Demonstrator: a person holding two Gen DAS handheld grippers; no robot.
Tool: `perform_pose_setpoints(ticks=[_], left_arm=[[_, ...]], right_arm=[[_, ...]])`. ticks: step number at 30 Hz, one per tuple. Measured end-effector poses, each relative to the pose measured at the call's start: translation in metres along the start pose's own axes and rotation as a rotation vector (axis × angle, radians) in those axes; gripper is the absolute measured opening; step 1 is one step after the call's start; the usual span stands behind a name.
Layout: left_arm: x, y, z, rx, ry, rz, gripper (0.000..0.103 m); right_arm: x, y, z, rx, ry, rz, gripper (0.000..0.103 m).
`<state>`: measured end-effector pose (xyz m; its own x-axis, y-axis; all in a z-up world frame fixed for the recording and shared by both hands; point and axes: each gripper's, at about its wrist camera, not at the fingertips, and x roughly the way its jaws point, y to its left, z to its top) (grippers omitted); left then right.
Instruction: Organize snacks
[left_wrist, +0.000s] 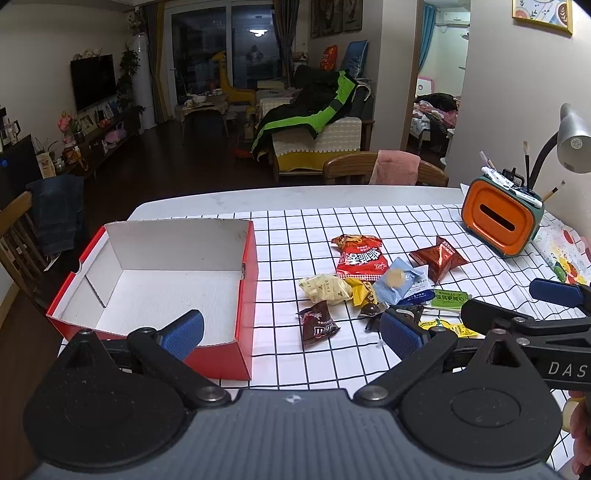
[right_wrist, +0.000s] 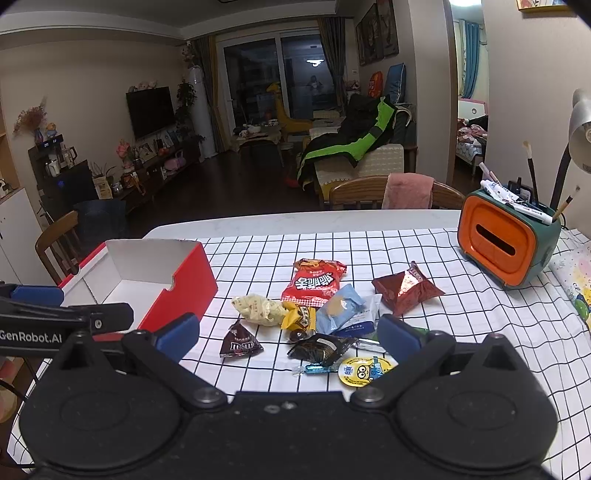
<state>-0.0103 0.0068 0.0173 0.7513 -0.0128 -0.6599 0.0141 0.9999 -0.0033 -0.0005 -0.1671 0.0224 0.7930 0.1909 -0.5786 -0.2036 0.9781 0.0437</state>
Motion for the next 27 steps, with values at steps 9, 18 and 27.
perform_pose_setpoints(ticks=[9,18,27], left_arm=[[0.000,0.001,-0.001,0.005,0.000,-0.001,0.103],[0.003,0.007,-0.003,-0.006,-0.003,-0.006,0.103],[0.010,0.008,-0.001,-0.005,0.013,-0.014,0.103]], right_arm=[[-0.001,0.001,0.000,-0.003,0.001,-0.006,0.103],[0.000,0.007,0.001,-0.021,-0.004,0.000,0.103],[0.003,0.006,0.000,-0.019,-0.003,-0.002,0.103]])
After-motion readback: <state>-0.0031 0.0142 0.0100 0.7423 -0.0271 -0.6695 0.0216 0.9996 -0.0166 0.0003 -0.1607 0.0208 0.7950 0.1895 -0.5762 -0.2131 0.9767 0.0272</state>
